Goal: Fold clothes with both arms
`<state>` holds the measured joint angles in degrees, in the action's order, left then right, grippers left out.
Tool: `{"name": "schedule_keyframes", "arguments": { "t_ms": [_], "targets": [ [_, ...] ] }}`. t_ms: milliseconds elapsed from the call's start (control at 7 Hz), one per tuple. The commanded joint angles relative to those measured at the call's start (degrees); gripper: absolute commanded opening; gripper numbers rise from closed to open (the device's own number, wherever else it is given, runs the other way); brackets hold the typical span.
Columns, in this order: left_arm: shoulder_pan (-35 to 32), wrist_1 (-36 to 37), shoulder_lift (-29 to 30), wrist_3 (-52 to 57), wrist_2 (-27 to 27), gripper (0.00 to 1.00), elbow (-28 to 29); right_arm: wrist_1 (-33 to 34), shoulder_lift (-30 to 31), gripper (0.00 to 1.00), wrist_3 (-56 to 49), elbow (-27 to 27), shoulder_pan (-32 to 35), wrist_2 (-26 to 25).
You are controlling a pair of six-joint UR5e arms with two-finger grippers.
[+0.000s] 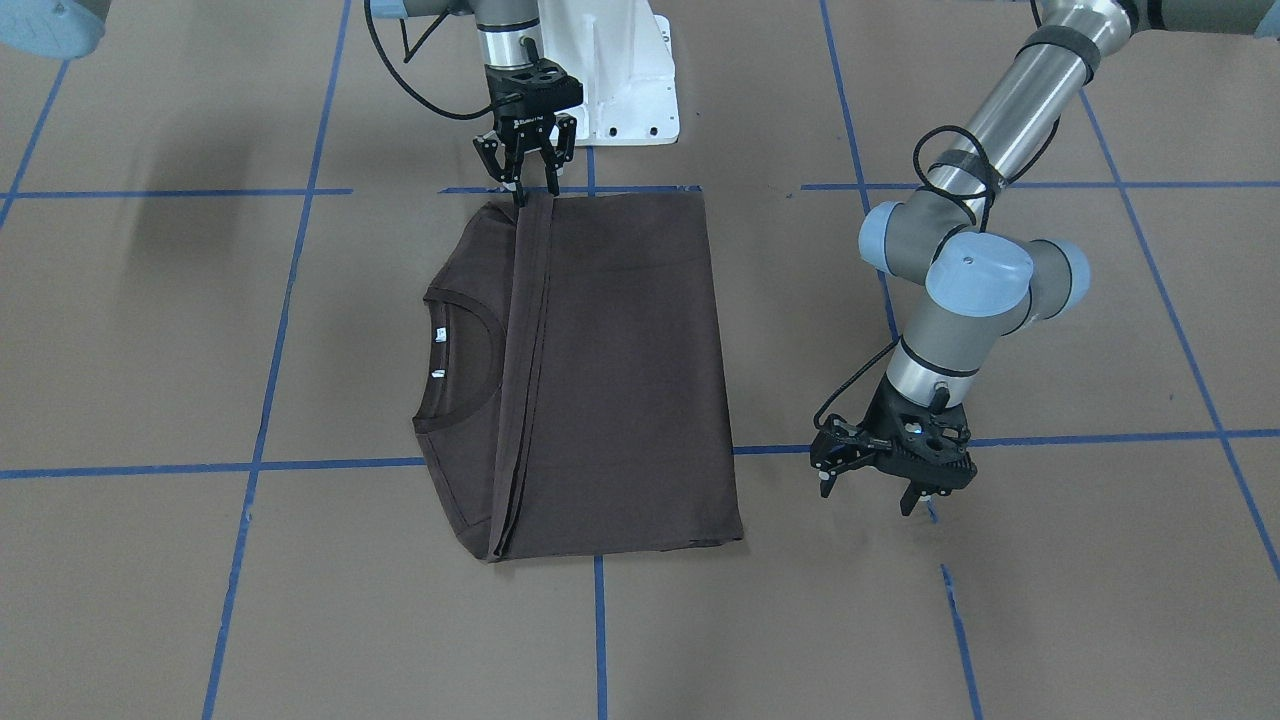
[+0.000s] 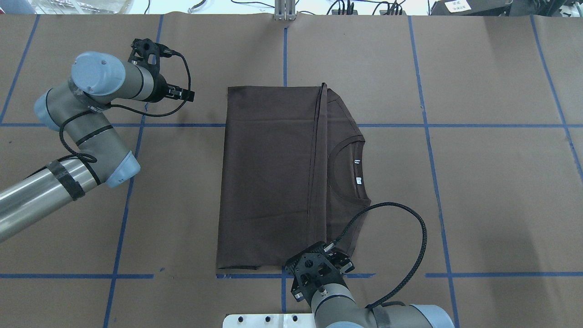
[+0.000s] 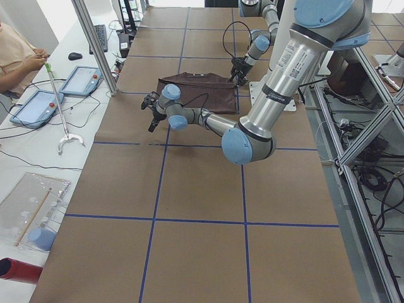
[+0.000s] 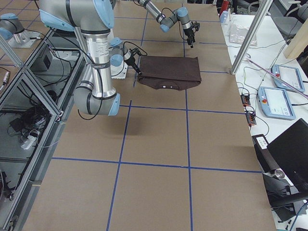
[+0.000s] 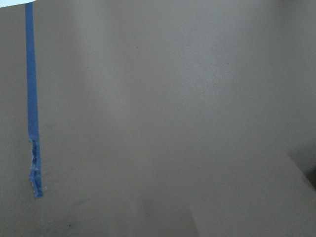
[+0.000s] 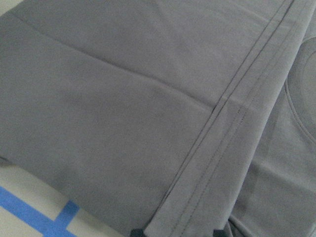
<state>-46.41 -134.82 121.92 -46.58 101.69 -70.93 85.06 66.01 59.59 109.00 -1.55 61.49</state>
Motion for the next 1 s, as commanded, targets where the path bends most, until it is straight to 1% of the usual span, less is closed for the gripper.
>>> {"name": "schedule_keyframes", "arguments": {
  "t_ms": [0, 286, 429, 571, 857],
  "targets": [
    [0.00, 0.00, -0.01, 0.00, 0.00, 1.00, 0.00, -0.07, -0.01, 0.03, -0.09, 0.51, 0.23, -0.49],
    [0.00, 0.00, -0.01, 0.00, 0.00, 1.00, 0.00, -0.16, -0.01, 0.05, -0.17, 1.39, 0.76, -0.49],
    [0.00, 0.00, -0.01, 0.00, 0.00, 1.00, 0.00, -0.16, 0.08, 0.08, -0.09, 1.56, 0.76, -0.58],
    [0.00, 0.00, -0.01, 0.00, 0.00, 1.00, 0.00, -0.16, 0.08, 0.13, -0.09, 1.57, 0.76, -0.58],
    [0.00, 0.00, -0.01, 0.00, 0.00, 1.00, 0.00, -0.16, -0.01, 0.14, -0.09, 1.57, 0.76, -0.75]
  ]
}}
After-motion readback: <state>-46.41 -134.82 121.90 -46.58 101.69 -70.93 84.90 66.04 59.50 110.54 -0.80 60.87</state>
